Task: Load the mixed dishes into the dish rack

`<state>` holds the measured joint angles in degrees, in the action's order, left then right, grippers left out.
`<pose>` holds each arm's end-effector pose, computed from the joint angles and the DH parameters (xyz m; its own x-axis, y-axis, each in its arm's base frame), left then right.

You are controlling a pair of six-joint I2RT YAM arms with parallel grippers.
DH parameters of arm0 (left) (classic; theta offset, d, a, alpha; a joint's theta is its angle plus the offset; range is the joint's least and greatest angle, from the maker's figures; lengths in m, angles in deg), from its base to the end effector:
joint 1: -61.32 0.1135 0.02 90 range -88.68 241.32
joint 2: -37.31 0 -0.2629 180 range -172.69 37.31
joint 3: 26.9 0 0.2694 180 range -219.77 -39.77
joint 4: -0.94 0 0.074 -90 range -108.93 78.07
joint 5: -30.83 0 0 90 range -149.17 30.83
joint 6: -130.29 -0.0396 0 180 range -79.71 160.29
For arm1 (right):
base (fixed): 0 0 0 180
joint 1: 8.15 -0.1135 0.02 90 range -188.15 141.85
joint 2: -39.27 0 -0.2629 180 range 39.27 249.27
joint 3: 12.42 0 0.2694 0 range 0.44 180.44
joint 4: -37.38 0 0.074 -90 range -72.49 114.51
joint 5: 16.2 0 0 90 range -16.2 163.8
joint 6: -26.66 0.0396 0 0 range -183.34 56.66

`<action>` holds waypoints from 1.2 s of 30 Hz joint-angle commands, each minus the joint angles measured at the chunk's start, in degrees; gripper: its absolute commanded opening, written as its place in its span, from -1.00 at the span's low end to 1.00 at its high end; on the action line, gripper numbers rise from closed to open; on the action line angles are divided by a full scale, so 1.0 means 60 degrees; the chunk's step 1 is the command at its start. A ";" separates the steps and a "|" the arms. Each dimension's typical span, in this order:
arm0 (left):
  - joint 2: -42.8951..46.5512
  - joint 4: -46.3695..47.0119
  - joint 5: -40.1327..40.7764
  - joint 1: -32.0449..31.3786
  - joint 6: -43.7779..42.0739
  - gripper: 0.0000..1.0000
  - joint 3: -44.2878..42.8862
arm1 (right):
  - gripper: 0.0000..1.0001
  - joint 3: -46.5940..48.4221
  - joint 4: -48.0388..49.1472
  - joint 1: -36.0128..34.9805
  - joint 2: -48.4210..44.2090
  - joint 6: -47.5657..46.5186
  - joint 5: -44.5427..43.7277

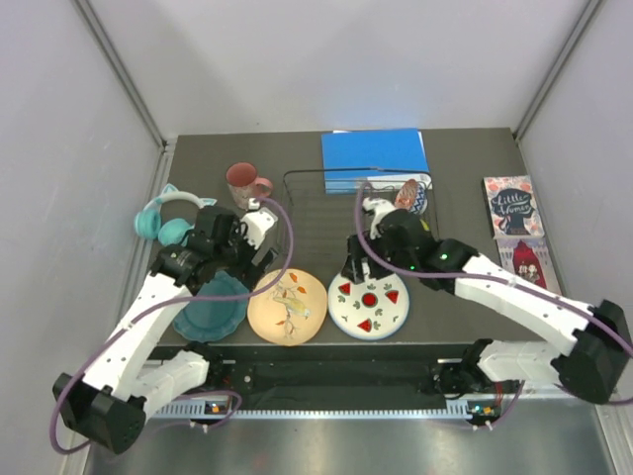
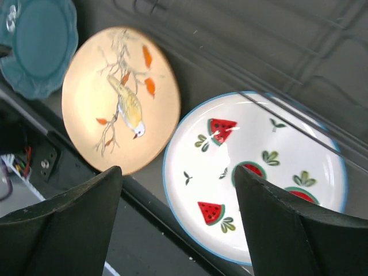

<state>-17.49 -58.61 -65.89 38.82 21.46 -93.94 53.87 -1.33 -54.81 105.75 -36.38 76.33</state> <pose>0.1909 -0.0841 0.3021 -0.4964 0.5526 -0.6695 0.6483 0.7489 0.1374 0.1860 0.1997 0.2824 -0.7242 -0.1076 -0.6811 -0.4732 0.7959 0.3775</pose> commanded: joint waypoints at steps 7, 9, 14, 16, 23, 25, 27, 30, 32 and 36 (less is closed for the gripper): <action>-0.0549 0.1421 -0.0418 0.0000 -0.2735 0.98 0.1674 | 0.61 0.1466 0.2285 -0.1408 0.2820 -0.2163 0.1088; -0.0402 0.1597 -0.0506 0.0000 -0.2779 0.98 0.2011 | 0.61 0.1568 0.2461 -0.1438 0.3302 -0.2500 0.1132; -0.0037 0.1729 -0.0389 -0.0014 -0.3028 0.98 0.2742 | 0.57 0.1554 0.2784 -0.1482 0.4094 -0.3056 0.1497; 0.0052 0.1905 -0.0141 0.0000 -0.3116 0.98 0.2905 | 0.58 0.1641 0.2726 -0.1468 0.4315 -0.3160 0.1629; 0.0345 0.2549 0.0431 0.0000 -0.3307 0.98 0.3666 | 0.57 0.2578 0.1965 -0.1292 0.5588 -0.3570 0.2361; 0.0331 0.2623 0.0475 0.0000 -0.3350 0.98 0.3755 | 0.57 0.2726 0.1964 -0.1219 0.5751 -0.3571 0.2479; 0.0360 0.2710 0.0504 0.0000 -0.3366 0.98 0.3828 | 0.56 0.2872 0.1876 -0.1146 0.5985 -0.3585 0.2655; 0.0404 0.2784 0.0519 0.0000 -0.3482 0.98 0.3829 | 0.55 0.2990 0.1730 -0.1072 0.6176 -0.3556 0.2685; 0.0462 0.2726 0.0447 0.0000 -0.3497 0.98 0.3726 | 0.55 0.3033 0.1642 -0.1087 0.6205 -0.3585 0.2597; 0.0652 0.2375 0.0198 0.0000 -0.3687 0.98 0.3492 | 0.54 0.3034 0.1188 -0.1072 0.6220 -0.3702 0.2261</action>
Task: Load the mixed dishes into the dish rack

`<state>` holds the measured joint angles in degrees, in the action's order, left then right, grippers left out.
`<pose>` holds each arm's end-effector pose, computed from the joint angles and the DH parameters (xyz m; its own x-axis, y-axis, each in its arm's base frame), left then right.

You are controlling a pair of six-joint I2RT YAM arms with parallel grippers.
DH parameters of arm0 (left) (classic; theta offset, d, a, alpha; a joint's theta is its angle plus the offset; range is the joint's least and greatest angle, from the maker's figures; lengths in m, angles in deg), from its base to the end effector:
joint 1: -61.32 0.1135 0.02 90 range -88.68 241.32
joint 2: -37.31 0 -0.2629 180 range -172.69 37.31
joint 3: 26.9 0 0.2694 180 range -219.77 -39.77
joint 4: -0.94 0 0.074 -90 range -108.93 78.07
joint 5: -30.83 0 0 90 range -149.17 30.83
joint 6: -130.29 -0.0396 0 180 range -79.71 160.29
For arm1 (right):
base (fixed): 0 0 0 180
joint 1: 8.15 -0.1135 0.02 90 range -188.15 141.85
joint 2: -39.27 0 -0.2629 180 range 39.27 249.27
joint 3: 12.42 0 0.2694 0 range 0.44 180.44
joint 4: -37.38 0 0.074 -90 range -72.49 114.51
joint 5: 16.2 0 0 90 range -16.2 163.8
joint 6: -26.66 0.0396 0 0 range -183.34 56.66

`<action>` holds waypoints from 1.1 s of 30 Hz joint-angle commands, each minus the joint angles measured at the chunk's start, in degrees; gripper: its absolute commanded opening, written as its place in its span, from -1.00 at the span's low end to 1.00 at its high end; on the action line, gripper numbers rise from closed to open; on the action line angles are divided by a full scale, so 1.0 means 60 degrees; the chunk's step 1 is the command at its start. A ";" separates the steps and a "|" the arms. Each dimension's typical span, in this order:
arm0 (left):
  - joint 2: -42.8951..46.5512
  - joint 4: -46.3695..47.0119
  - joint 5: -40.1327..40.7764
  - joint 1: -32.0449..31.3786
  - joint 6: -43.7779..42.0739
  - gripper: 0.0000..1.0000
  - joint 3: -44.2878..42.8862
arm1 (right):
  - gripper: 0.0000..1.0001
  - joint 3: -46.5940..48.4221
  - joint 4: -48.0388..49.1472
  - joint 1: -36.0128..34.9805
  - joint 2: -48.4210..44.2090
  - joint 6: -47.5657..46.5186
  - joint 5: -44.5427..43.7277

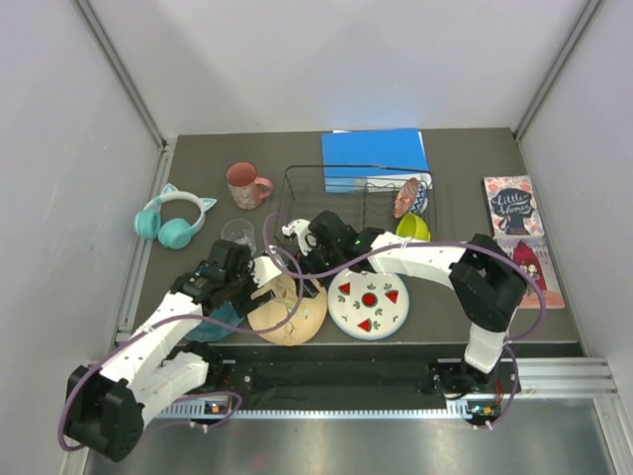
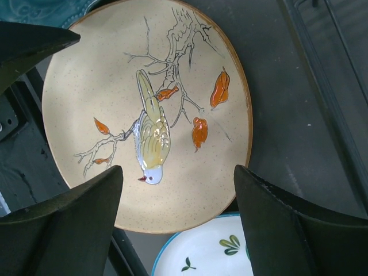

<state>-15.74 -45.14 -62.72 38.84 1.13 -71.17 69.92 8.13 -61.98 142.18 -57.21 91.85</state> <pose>0.1779 -0.0763 0.1896 -0.3241 0.8162 -0.4783 0.7986 0.5071 0.3242 0.2279 0.3326 0.1898 -0.5429 -0.5706 -0.6162 -0.8323 0.4633 0.3043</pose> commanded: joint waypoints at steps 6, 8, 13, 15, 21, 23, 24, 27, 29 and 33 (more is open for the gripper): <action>0.0888 -0.1040 -0.1149 -0.0003 -0.1117 0.98 -0.0685 | 0.57 0.0038 -0.0683 0.0123 -0.0072 -0.0377 -0.0736; 0.1195 -0.1129 -0.1414 -0.0003 -0.1485 0.98 -0.0452 | 0.58 0.0110 -0.0683 0.0123 0.0088 -0.0362 -0.0722; 0.1738 -0.1115 -0.1722 -0.0003 -0.2277 0.98 0.0032 | 0.59 0.0564 -0.1092 0.0137 0.0776 -0.0392 -0.0576; 0.1695 -0.1276 -0.1752 -0.0004 -0.2394 0.98 0.0033 | 0.59 0.0711 -0.1166 0.0137 0.0880 -0.0392 -0.0503; 0.1928 -0.1803 -0.1679 -0.0003 -0.3169 0.98 0.0106 | 0.51 0.1209 -0.1956 0.0123 0.1377 -0.0275 -0.0166; 0.1987 -0.1978 -0.1635 -0.0004 -0.3390 0.98 0.0194 | 0.37 0.1195 -0.2162 0.0123 0.1451 -0.0099 0.0097; 0.2045 -0.2023 -0.1606 -0.0003 -0.3565 0.98 0.0223 | 0.34 0.1122 -0.2133 0.0079 0.1451 -0.0041 0.0171; 0.2090 -0.2242 -0.1488 -0.0003 -0.3932 0.98 0.0296 | 0.21 0.0844 -0.1972 0.0035 0.1276 0.0237 0.0215; 0.2090 -0.2316 -0.1401 -0.0003 -0.4210 0.98 0.0326 | 0.12 0.0741 -0.1957 0.0035 0.1217 0.0369 0.0274; 0.2003 -0.2564 -0.1415 -0.0003 -0.4737 0.98 0.0369 | -0.19 0.0667 -0.2045 0.0020 0.1319 0.0574 0.0596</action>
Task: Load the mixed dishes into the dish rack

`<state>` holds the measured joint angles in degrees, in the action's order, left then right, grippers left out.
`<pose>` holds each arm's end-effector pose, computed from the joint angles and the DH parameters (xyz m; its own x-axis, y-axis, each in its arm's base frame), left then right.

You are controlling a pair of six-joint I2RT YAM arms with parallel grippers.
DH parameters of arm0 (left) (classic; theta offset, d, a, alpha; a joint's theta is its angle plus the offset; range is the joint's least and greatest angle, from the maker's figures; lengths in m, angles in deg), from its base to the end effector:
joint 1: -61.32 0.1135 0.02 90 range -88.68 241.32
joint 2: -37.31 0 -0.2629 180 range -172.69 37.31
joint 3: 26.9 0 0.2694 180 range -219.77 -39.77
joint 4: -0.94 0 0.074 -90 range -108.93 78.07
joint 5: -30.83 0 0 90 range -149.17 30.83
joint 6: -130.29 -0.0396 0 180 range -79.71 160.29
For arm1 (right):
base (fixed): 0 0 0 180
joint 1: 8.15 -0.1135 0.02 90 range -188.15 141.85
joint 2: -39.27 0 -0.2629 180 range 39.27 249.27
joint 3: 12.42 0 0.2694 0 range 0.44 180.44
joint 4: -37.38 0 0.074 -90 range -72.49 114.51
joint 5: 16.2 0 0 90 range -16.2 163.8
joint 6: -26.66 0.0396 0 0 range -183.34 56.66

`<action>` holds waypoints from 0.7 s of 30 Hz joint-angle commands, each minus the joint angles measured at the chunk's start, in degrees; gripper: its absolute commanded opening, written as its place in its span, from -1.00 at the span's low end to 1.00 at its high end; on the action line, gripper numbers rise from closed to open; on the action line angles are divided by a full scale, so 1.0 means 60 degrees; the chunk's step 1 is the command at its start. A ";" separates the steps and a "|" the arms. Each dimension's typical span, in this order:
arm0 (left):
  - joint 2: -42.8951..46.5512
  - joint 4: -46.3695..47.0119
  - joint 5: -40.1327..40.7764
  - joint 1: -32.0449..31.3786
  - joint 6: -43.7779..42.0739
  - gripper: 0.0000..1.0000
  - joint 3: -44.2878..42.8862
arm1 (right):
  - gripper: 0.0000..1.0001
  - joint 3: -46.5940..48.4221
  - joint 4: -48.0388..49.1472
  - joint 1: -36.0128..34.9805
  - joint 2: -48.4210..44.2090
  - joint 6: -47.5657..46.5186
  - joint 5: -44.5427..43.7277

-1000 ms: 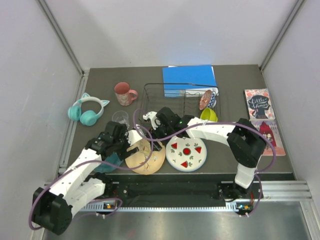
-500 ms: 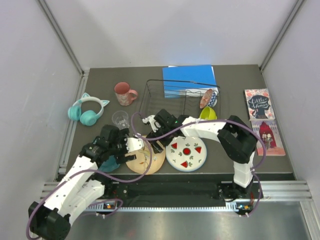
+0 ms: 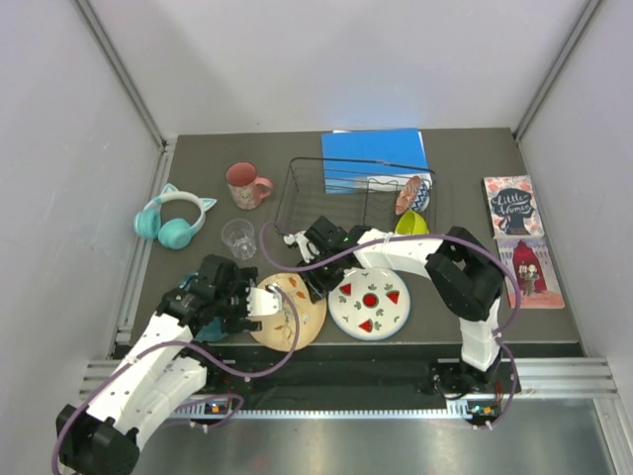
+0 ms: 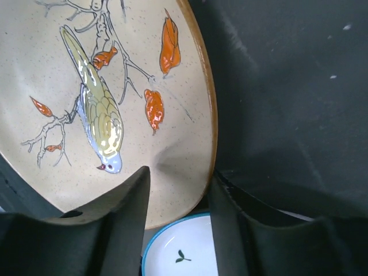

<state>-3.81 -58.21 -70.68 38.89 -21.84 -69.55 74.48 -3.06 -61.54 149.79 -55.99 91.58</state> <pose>0.1372 -0.0652 0.1983 0.0529 0.9153 -0.3993 0.9110 0.1195 0.3946 0.2335 0.3346 0.1513 -0.6399 -0.6570 -0.3987 -0.7685 0.5492 0.3283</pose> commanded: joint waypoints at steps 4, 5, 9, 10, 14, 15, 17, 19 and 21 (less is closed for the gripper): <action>-0.0118 -0.0198 0.0101 -0.0011 -0.1393 0.98 0.0261 | -0.51 -0.0036 -0.0224 -0.0024 0.0212 0.0459 0.0684; -0.0133 -0.0124 0.0116 -0.0011 -0.1480 0.98 0.0305 | -0.61 -0.0006 -0.0267 -0.0052 0.0242 0.0459 0.0684; -0.0440 0.0096 0.0116 -0.0011 -0.1408 0.98 0.0407 | -1.00 0.0096 -0.0414 -0.0038 0.0476 0.0444 0.0699; -0.0470 0.0183 0.0102 -0.0011 -0.1393 0.98 0.0422 | -1.00 0.0096 -0.0414 -0.0038 0.0477 0.0459 0.0684; -0.0631 0.0680 0.0204 -0.0011 -0.0984 0.98 0.0423 | -1.00 -0.0006 -0.0341 0.0006 0.0272 0.0444 0.0625; -0.0675 0.0813 0.0233 -0.0011 -0.0867 0.98 0.0364 | -1.00 -0.0079 -0.0269 0.0020 0.0126 0.0459 0.0596; -0.0937 0.1396 0.0422 -0.0011 -0.0270 0.98 -0.0043 | -1.00 -0.0138 -0.0166 0.0050 -0.0050 0.0459 0.0523; -0.1289 0.1663 0.0569 -0.0011 0.0782 0.98 -0.0585 | -1.00 -0.0138 -0.0049 0.0050 -0.0372 0.0473 0.0231; -0.1977 0.1969 0.0877 0.0018 0.1853 0.98 -0.1800 | -1.00 -0.0094 0.0083 0.0050 -0.0868 0.0488 -0.0163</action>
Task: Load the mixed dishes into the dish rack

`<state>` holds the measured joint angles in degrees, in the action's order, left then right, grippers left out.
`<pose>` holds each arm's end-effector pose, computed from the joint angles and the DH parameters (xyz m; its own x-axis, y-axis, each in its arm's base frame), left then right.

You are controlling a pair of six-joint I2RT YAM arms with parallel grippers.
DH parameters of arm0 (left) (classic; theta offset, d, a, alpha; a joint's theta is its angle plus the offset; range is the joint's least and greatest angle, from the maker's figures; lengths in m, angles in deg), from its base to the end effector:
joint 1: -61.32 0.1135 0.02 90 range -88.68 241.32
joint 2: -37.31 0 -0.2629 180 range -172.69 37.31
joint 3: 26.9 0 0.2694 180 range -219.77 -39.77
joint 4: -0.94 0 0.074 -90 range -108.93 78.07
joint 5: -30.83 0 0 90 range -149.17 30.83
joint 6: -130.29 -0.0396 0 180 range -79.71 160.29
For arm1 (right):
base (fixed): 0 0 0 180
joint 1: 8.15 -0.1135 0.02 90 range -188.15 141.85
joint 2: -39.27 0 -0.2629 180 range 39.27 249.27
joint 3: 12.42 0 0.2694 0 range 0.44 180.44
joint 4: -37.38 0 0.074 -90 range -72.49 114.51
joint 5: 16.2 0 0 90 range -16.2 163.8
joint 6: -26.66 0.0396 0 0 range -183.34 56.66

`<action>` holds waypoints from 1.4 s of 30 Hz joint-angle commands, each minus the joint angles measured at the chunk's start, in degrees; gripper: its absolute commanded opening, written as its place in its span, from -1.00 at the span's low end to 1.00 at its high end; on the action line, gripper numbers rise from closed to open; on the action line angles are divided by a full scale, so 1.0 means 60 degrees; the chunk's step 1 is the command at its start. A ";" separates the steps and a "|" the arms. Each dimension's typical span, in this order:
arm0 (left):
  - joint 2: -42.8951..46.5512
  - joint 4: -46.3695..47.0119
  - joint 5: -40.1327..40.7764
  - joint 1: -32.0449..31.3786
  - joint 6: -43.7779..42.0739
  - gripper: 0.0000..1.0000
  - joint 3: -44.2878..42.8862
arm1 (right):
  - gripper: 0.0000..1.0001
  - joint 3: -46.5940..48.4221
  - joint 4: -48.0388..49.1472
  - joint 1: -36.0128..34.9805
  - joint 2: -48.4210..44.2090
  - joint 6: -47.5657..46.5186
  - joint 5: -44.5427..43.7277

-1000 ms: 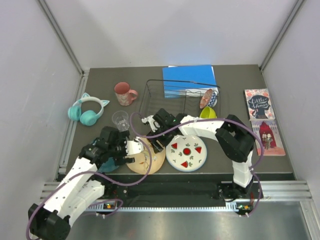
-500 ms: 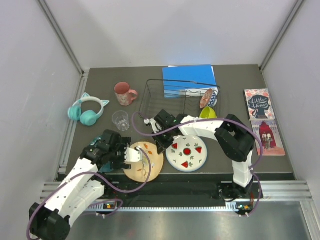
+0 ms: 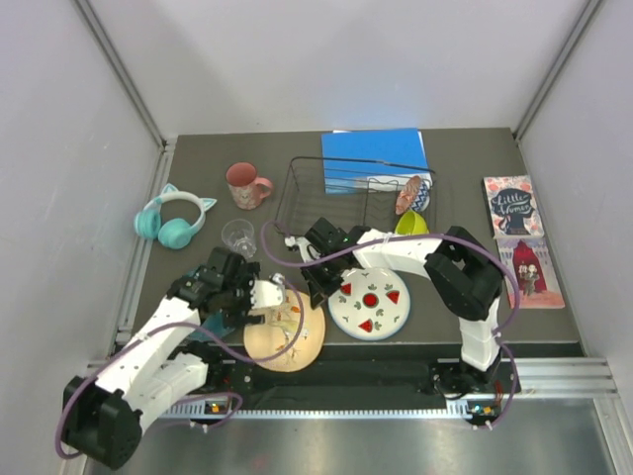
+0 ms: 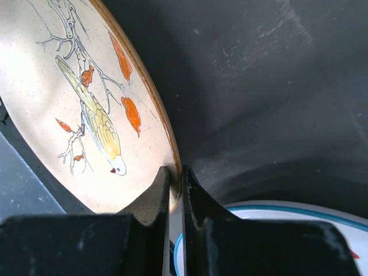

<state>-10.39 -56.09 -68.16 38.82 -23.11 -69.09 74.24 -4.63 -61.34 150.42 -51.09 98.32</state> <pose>0.1486 -0.0682 0.1817 0.0304 0.9433 -0.3305 0.9321 0.0926 0.3502 0.2288 0.3332 0.1461 -0.7126 -0.6300 -0.3089 -0.6921 0.5590 0.4565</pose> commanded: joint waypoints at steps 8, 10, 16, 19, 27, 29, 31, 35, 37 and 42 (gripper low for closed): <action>-0.1118 0.1955 -0.0331 0.1785 0.5642 0.98 -0.4398 | -1.00 0.0371 0.0463 0.0032 -0.2396 -0.0781 -0.2766; -0.0957 0.2071 -0.0653 0.2457 0.6066 0.98 -0.4546 | -1.00 0.0429 0.0463 0.0061 -0.2748 -0.0826 -0.3190; -0.0751 0.2175 -0.1182 0.4040 0.7296 0.98 -0.5146 | -1.00 0.0751 0.0331 0.0192 -0.3466 -0.1046 -0.4027; -0.0853 0.2146 -0.1297 0.4117 0.7621 0.98 -0.5294 | -1.00 0.1059 0.0185 0.0295 -0.3613 -0.1133 -0.4451; 0.0098 -0.0471 -0.3788 0.4087 0.2574 0.98 -0.3859 | -1.00 0.1804 -0.0167 0.1232 -0.3965 -0.1119 -0.4115; 0.0464 -0.1001 -0.3833 0.4014 0.1166 0.98 -0.3625 | -1.00 0.2039 -0.0225 0.1438 -0.3951 -0.1104 -0.4115; 0.0582 -0.2007 -0.3819 0.3795 -0.0205 0.98 -0.3536 | -1.00 0.2479 -0.0269 0.1467 -0.3819 -0.1090 -0.3883; 0.0437 -0.2102 -0.2956 0.2859 -0.0655 0.98 -0.3229 | -1.00 0.3153 -0.0518 0.1453 -0.3380 -0.0973 -0.3632; -0.0088 -0.2045 -0.2285 0.1908 -0.0190 0.98 -0.3272 | -1.00 0.3271 -0.0518 0.1424 -0.3233 -0.0900 -0.3515; -0.0867 -0.0507 -0.1944 0.0428 0.1160 0.98 -0.3565 | -1.00 0.3577 -0.0576 0.1277 -0.3115 -0.0782 -0.3717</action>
<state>-12.38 -65.32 -82.57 46.10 -21.10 -89.04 89.94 -11.98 -52.34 135.32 -58.94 76.63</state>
